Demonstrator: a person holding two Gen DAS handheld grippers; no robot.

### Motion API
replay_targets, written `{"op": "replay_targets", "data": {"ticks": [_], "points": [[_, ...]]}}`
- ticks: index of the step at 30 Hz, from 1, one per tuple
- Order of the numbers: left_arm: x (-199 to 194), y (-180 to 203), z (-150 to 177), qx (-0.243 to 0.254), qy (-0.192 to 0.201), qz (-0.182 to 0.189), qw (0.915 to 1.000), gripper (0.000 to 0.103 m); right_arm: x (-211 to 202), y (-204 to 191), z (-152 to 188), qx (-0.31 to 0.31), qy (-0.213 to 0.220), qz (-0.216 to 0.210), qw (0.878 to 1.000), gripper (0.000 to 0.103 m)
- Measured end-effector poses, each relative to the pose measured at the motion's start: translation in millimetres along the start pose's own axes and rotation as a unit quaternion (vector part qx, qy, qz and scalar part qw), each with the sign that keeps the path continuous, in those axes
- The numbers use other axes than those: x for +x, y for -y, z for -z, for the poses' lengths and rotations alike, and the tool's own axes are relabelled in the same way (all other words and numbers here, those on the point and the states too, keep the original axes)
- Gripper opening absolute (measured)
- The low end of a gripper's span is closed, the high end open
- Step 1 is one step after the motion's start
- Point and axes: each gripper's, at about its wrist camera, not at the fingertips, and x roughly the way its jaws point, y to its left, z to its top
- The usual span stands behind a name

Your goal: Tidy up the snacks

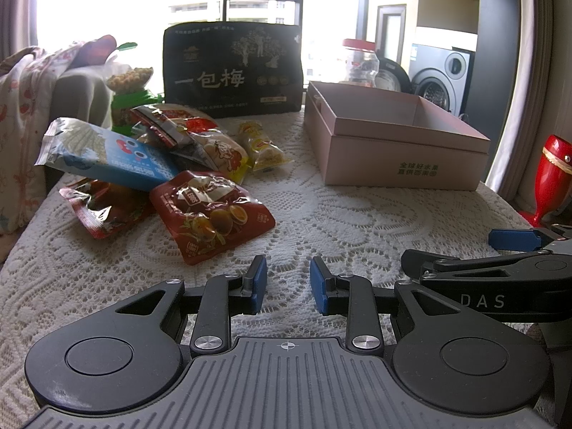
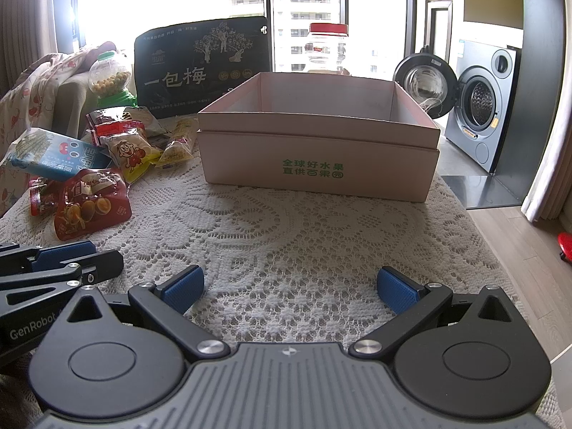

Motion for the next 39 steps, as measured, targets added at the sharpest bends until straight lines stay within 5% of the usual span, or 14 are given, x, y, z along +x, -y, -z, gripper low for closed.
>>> {"op": "replay_targets", "data": {"ticks": [31, 39], "points": [[-1, -4, 0, -0.004, 0.000, 0.001, 1.0000, 0.031, 2, 1, -1, 0.001, -0.001, -0.001, 1.000, 0.103], [0, -15, -6, -0.019, -0.013, 0.031, 0.9992, 0.031, 9, 8, -20, -0.003, -0.095, -0.011, 0.995, 0.103]]}}
